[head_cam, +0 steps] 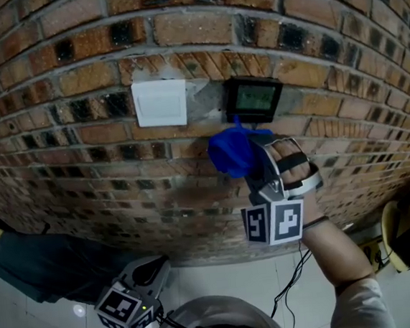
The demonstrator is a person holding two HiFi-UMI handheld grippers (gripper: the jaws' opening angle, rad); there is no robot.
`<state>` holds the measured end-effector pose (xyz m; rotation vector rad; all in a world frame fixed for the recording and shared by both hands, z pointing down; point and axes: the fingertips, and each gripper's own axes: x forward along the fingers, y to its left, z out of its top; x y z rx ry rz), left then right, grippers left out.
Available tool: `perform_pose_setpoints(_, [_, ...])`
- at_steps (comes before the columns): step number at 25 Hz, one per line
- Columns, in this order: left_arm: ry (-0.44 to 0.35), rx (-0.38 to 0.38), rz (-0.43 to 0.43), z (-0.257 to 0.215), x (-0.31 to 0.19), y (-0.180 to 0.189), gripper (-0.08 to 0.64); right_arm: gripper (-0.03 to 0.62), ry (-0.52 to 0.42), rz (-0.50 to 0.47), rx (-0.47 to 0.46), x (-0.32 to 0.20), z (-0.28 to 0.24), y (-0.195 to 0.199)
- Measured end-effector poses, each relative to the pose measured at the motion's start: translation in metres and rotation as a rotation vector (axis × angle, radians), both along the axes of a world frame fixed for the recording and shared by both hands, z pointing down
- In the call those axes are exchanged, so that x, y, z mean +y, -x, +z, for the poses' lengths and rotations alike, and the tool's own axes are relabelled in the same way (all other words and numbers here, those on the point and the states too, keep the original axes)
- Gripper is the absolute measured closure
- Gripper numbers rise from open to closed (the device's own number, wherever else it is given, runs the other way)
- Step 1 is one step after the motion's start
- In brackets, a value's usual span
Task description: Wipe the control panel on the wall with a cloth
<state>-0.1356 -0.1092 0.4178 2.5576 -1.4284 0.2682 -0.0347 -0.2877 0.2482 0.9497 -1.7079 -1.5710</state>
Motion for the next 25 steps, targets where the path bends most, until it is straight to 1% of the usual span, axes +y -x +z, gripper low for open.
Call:
perform_pose_setpoints(2, [-0.002,0.011,-0.006,-0.002,0.0,0.001,0.568,0.506,-0.014,-0.026,-0.021,0.018,-0.02,0.0])
perform_pose_setpoints(5, [-0.003,0.019,-0.007,-0.003,0.0,-0.001,0.568,0.506,-0.095,-0.052,-0.07,0.038,-0.069,-0.002])
perform_pose_setpoints(8, [-0.004,0.004,0.002,0.001,0.0,-0.003,0.568,0.506,-0.157,-0.029,-0.106,0.031,-0.11,-0.01])
perform_pose_setpoints(11, [-0.004,0.007,0.007,0.002,0.002,-0.004,0.568,0.506,-0.189,-0.001,-0.123,0.02,-0.132,-0.015])
perform_pose_setpoints(13, [-0.007,0.008,0.003,0.001,0.002,-0.005,0.568,0.506,-0.192,0.007,-0.114,0.015,-0.132,-0.014])
perform_pose_setpoints(16, [-0.009,0.007,-0.002,0.001,0.003,-0.004,0.568,0.506,-0.188,0.014,-0.09,0.012,-0.117,-0.012])
perform_pose_setpoints(20, [-0.006,0.018,-0.012,0.0,0.004,-0.002,0.568,0.506,-0.148,0.004,-0.08,0.011,-0.088,-0.009])
perform_pose_setpoints(25, [-0.009,0.005,-0.014,0.0,0.005,0.002,0.568,0.506,-0.116,-0.001,-0.072,0.01,-0.052,-0.006])
